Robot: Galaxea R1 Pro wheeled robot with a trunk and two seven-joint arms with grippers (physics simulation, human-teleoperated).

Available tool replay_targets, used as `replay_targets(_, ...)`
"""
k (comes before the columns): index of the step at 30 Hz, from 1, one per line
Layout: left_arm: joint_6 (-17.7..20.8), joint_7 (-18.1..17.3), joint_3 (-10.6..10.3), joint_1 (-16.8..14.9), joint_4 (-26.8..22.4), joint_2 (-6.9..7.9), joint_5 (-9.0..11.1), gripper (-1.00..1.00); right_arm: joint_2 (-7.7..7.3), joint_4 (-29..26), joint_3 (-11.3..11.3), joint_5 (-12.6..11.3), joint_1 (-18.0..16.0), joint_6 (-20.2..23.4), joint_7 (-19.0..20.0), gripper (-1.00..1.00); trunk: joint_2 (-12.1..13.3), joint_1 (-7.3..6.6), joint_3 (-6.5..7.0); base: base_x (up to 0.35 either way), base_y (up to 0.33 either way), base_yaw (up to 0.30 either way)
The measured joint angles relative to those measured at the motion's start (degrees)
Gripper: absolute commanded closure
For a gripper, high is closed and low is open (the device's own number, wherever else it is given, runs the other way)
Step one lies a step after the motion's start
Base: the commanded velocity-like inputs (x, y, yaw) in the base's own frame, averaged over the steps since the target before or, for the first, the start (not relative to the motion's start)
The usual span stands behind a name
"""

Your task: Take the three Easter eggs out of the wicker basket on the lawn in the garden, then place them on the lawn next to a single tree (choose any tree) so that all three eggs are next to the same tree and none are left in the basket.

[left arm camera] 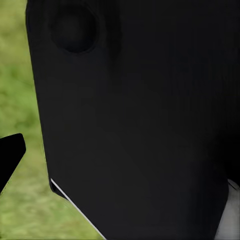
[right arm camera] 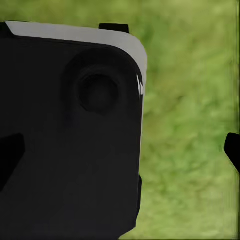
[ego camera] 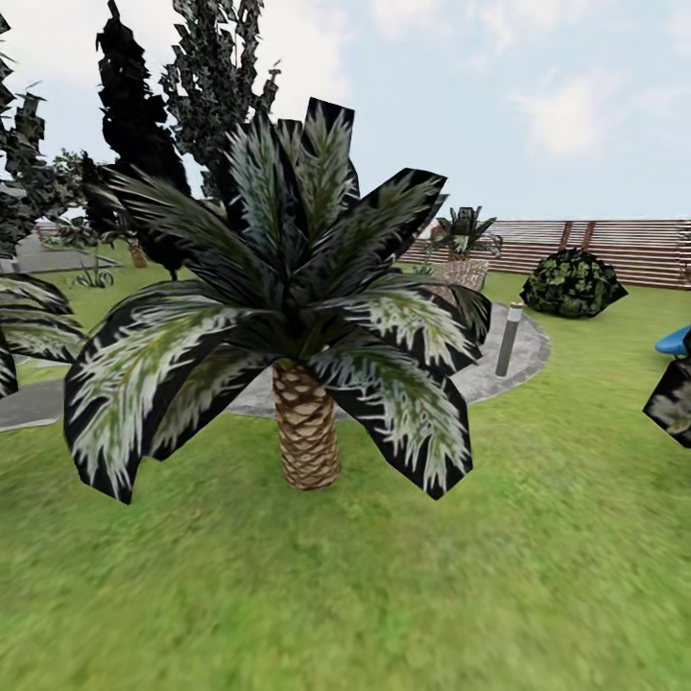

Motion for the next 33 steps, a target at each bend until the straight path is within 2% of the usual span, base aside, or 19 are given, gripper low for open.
replay_targets(1, 0.0, 0.0, 0.01, 0.0, 0.01, 0.0, 0.0, -1.0, 0.0, 0.0, 0.0, 0.29, -0.02, 0.0, 0.0, -1.0, 0.0, 0.0, 0.0, 0.266, -0.241, -0.294)
replay_targets(2, 0.0, 0.0, 0.02, -0.02, 0.02, 0.0, 0.0, -1.0, 0.0, 0.0, 0.01, 2.41, -0.02, -0.01, 0.0, -1.0, 0.0, 0.0, 0.0, 0.266, -0.24, -0.298)
replay_targets(4, 0.0, 0.0, 0.0, 0.0, 0.03, -0.02, -0.07, -1.0, 0.0, -0.01, 0.03, 2.92, -0.05, -0.01, 0.0, -1.0, 0.0, 0.0, 0.0, 0.265, -0.241, -0.299)
replay_targets(22, 0.01, 0.0, 0.0, -0.01, 0.03, -0.08, -0.08, -1.0, 0.0, 0.0, -0.04, 3.0, -0.08, 0.06, -0.02, -1.0, 0.0, 0.0, 0.0, 0.265, -0.241, -0.292)
replay_targets(33, 0.02, 0.0, 0.0, -0.05, 0.02, -0.09, -0.08, -1.0, 0.12, 0.22, -0.05, 3.0, -0.08, 0.07, 0.0, -1.0, 0.0, 0.0, 0.0, 0.265, -0.241, -0.018)
